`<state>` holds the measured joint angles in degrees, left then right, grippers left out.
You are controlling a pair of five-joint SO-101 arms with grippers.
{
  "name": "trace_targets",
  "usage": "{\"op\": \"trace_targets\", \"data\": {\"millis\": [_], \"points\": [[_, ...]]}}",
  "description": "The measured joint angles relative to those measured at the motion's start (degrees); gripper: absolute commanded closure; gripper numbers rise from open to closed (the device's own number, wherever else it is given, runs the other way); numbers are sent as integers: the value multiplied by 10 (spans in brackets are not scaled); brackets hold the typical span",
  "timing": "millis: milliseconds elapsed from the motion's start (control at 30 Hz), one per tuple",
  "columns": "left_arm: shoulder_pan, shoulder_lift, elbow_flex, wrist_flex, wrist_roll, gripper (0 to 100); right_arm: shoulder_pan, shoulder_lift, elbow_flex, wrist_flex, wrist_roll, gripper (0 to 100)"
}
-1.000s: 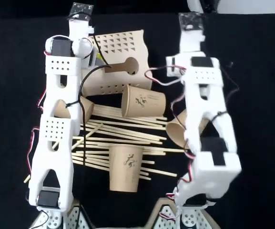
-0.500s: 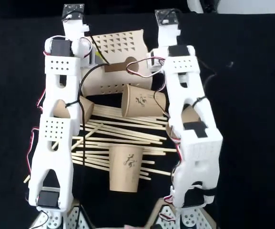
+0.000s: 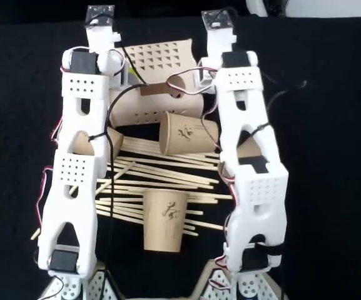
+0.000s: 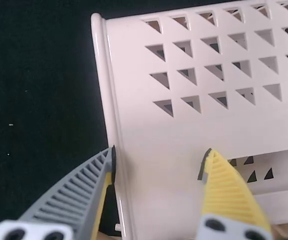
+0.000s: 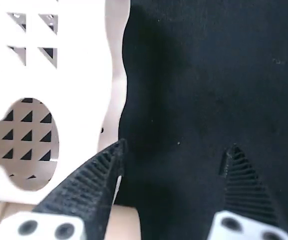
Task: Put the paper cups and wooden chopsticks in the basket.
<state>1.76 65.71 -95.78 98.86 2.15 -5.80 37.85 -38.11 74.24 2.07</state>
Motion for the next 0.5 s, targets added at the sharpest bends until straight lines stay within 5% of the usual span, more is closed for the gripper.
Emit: {"op": "trace_targets", "data": {"millis": [500], "points": [[16, -5, -1, 8, 3, 827, 22, -170, 241, -91, -12, 695]]}}
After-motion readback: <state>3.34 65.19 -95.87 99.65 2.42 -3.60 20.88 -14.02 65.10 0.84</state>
